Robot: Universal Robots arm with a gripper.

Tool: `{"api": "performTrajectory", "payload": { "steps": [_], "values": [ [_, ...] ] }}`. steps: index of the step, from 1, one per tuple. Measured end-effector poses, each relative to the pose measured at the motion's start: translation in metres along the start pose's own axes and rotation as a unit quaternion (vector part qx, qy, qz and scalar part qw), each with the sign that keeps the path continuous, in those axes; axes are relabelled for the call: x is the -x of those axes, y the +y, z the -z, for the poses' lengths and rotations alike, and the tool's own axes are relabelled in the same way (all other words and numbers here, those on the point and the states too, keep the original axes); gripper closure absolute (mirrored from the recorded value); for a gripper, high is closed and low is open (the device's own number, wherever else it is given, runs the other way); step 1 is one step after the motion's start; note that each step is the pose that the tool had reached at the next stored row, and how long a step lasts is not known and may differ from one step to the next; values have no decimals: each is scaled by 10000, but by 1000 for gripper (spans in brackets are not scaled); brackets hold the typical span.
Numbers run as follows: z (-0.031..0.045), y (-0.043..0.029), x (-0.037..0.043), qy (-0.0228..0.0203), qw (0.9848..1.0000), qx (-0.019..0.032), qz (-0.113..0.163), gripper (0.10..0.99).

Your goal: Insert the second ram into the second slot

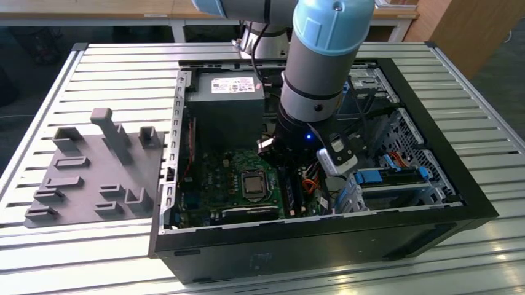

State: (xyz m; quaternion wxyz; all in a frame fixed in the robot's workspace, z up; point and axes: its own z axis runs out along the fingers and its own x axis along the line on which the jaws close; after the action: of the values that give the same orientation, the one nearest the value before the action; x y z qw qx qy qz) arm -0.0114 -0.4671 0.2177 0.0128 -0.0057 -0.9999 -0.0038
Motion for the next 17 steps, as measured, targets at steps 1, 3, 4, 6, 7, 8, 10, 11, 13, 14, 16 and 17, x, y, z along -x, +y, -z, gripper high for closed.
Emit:
{"api": "performTrajectory", "payload": {
  "steps": [1, 3, 4, 6, 7, 8, 10, 11, 13, 14, 16, 17],
  "values": [
    [0, 0, 0, 1, 10000, 0, 0, 949],
    [0, 0, 1, 6, 10000, 0, -1, 949],
    [0, 0, 3, 8, 10000, 0, -3, 949],
    [0, 0, 7, 9, 10000, 0, -30, 949],
    [0, 0, 8, 9, 10000, 0, -45, 949],
    [-1, 0, 8, 9, 10000, 1, -56, 949],
    [-3, 0, 8, 8, 10000, 1, -60, 949],
    [-5, -1, 9, 9, 10000, 1, -60, 949],
    [-9, 0, 9, 9, 10000, 1, -60, 949],
    [-9, 0, 9, 10, 10000, 1, -60, 949],
    [-9, 0, 9, 11, 10000, 0, -60, 949],
    [-8, 0, 9, 11, 10000, 1, -60, 949]
  ]
}}
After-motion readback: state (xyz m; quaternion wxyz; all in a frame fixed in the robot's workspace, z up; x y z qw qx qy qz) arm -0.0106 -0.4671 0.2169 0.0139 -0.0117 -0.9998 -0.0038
